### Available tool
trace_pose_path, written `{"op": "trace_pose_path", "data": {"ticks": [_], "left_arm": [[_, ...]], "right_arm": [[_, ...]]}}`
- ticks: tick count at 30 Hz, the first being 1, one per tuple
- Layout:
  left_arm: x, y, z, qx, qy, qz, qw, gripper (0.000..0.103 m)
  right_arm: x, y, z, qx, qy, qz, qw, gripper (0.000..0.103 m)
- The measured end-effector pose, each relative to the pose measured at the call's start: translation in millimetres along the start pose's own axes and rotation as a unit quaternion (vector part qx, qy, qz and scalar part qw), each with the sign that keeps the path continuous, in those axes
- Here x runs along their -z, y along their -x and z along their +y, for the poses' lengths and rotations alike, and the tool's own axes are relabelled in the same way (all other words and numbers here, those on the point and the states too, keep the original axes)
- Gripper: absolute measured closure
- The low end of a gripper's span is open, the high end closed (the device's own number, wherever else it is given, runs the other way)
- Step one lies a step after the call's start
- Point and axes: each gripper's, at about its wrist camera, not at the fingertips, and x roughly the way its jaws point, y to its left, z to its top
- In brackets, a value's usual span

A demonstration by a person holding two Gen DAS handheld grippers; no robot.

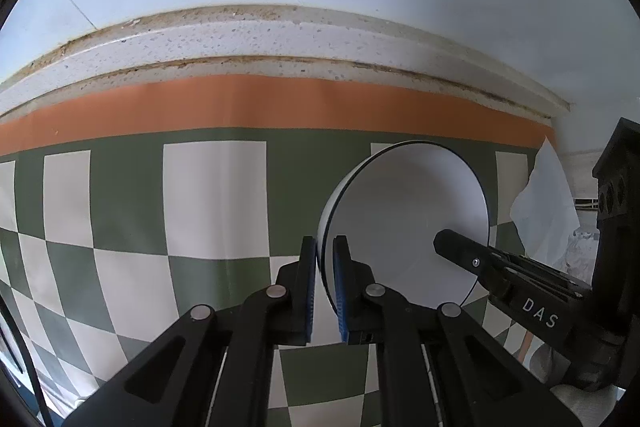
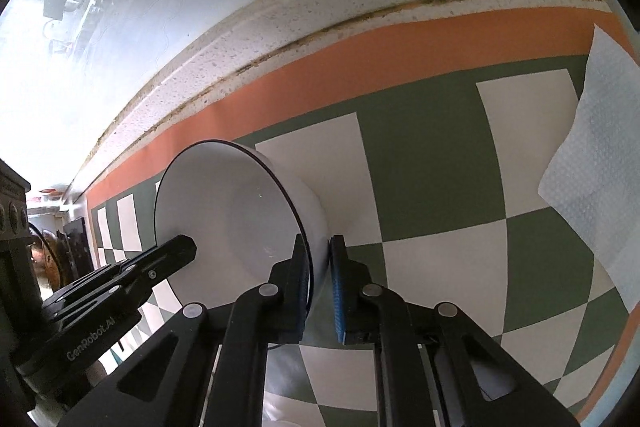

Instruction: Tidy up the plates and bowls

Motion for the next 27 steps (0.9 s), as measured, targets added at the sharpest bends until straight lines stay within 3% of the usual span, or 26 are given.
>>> {"op": "trace_pose_path", "data": {"ticks": [15, 27], "left_arm": [[23, 21, -10, -0.003, 0.000, -0.030, 0.9995, 0.096], [86, 81, -10, 0.005, -0.011, -0.071, 0.9974, 0.096]], "right_arm": [[22, 15, 12, -0.018, 0.025, 0.001, 1.000, 0.092], [85, 54, 28, -0.045, 0.042, -0.011, 0.998, 0.092]]}}
